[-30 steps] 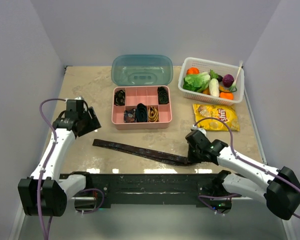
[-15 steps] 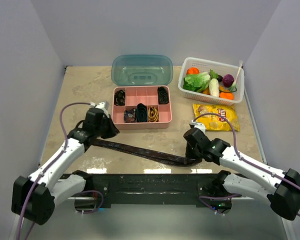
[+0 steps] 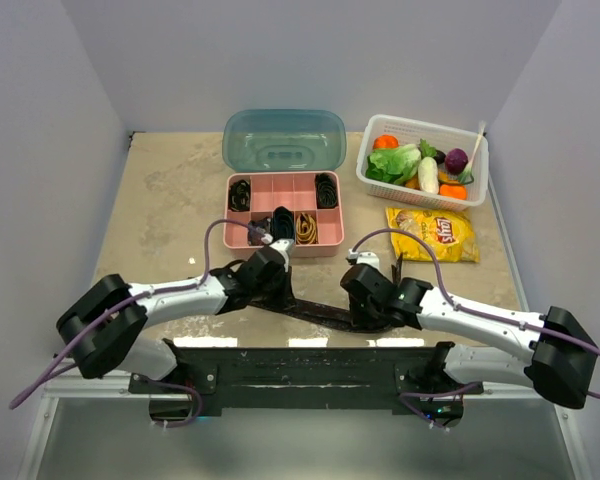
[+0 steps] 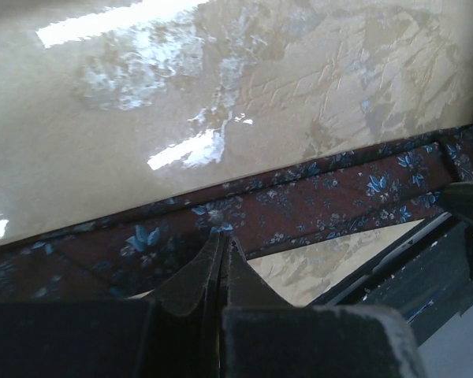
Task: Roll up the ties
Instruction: Flatten out the tie at the center of the board.
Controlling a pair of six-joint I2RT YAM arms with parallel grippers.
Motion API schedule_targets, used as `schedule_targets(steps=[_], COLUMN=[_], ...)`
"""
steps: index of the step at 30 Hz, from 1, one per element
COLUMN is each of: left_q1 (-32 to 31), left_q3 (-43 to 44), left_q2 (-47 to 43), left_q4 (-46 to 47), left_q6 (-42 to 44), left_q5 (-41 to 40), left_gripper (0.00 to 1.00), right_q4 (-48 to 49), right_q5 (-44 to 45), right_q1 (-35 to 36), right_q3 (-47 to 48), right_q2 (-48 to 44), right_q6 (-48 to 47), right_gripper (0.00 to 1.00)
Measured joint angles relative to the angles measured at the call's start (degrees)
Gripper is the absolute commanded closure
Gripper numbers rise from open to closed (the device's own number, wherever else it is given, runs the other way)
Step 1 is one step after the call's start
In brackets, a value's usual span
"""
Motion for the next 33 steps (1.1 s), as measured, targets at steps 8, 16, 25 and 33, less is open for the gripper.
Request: schedule_targets(steps=[8,16,25,33], left_q1=[-2.27,-1.46,7.13,8.41], left_q3=[0.66,1.07,-8.11,-16.11], left_q2=[6.23,8.24,2.21,-8.46], left_q4=[4.76,7.78,14.82,12.68], left_q6=[-1.7,-6.16,-11.26,-15.67], left_q5=[-0.87,-2.01,-0.39,-2.43], left_gripper=[1.0,1.0,1.0,1.0], right_q4=[2.27,2.12,-1.46,-1.38], right_q5=[-1.7,-0.37,10.47,14.27], right_q1=[1.11,1.46,1.46,1.46], right_q3=[-0.02,-0.33,-0.55,-0.7], right_q2=[0.02,3.1,-1.49,1.53], right_q6=[-0.02,1.66,8.28,13.49], right_gripper=[1.0,1.0,1.0,1.0])
